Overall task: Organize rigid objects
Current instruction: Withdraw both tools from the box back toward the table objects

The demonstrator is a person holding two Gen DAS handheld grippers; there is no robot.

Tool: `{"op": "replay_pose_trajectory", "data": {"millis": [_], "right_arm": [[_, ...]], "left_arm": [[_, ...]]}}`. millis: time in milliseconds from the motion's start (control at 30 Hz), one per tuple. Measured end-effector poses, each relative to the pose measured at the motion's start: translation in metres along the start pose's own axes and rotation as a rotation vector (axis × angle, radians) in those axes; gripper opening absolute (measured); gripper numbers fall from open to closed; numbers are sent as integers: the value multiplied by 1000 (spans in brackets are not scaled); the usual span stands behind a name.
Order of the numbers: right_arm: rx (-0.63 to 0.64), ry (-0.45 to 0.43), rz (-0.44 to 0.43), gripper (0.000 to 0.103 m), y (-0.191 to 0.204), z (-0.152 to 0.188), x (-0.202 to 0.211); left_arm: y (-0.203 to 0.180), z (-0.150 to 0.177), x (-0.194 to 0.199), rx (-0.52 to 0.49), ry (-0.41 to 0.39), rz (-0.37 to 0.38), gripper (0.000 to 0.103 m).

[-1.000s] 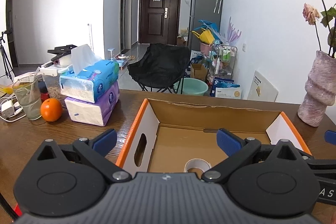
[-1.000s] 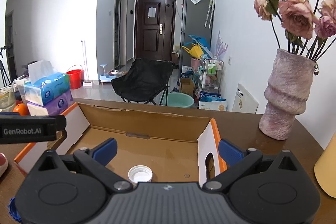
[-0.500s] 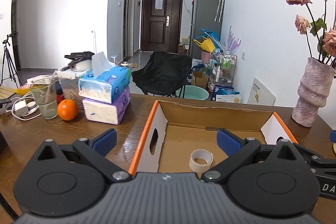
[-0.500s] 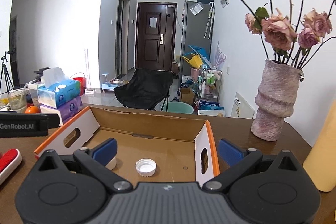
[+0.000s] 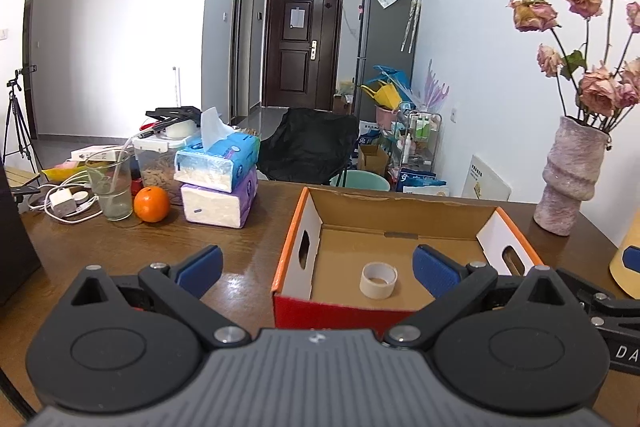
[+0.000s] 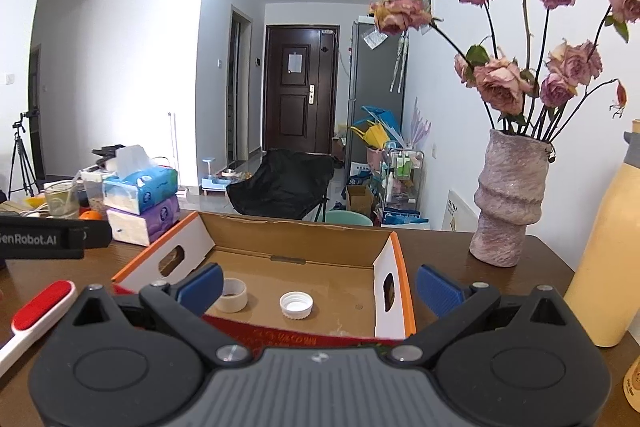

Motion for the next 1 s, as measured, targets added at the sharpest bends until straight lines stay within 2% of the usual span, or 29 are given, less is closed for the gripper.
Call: {"op": "replay_pose_trajectory", "data": {"millis": [467,1000], "right_arm": [[2,-2,-2,103,8,36,56],[22,24,-29,103,35,73,96]], "left_arm": [[22,32,65,4,-21,3,103],[62,74,113,33,-2,-23,103]]}}
Point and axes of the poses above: each gripper's, at about its wrist camera, not at the fingertips, and x roughly against the way its jaws point, y to its left, z to its underside, the point moved 2 cm from there along -x, roughly the way its jaws point, and after that the axes turned 9 degrees about y, right-handed, at the moved point
